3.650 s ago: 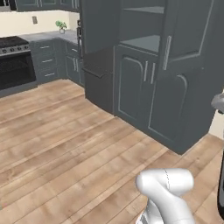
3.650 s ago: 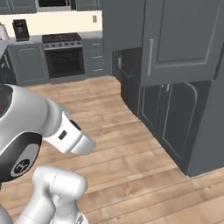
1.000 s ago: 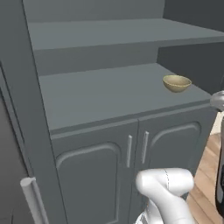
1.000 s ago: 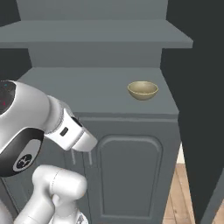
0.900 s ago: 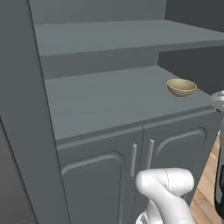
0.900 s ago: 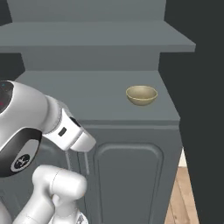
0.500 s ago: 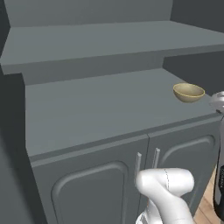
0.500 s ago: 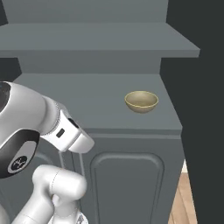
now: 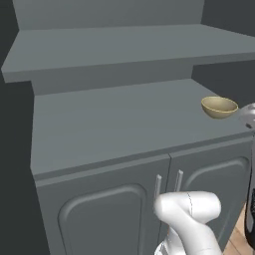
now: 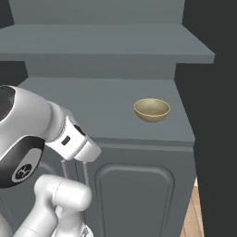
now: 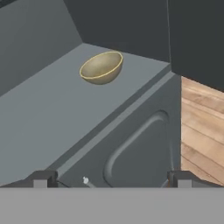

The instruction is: Take the smaller bowl and place it next to the appetizer plate on the dining counter , and place the larger bowl next to the plate with cooked food.

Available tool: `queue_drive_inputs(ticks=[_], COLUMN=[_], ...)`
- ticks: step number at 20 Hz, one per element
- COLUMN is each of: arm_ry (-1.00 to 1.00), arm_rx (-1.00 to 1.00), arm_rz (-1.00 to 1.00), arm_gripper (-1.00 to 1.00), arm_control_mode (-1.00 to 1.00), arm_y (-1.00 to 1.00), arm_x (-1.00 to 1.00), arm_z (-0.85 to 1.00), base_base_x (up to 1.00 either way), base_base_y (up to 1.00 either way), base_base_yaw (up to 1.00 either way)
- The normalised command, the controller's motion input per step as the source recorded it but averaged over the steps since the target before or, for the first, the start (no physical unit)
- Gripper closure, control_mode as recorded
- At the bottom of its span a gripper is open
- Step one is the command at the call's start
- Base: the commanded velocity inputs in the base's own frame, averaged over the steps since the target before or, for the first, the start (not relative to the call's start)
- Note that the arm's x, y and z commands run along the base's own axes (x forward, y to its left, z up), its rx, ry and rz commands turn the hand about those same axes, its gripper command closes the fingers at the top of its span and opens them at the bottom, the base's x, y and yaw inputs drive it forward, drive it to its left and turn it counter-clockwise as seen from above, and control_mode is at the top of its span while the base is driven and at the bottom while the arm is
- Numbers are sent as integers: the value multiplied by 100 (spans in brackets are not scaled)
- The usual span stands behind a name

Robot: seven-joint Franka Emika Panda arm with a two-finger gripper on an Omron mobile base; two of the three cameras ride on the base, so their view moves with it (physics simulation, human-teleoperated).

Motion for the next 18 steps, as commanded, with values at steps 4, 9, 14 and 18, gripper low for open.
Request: queue_drive_inputs(ticks=[4, 9, 14, 18], arm_ry=[-3, -6, -12, -3], arm_rx=[15, 41, 50, 4], arm_rz=[-25, -34, -10, -23], arm_gripper=[-100, -100, -100, -100], arm_control_mode=[-100, -100, -100, -100], arm_y=[-18, -33, -44, 10], arm_x=[44, 31, 48, 81], arm_z=[-2, -23, -24, -10], base_base_x=[0, 0, 0, 0], base_base_y=[0, 0, 0, 0], base_base_yaw=[0, 0, 0, 0])
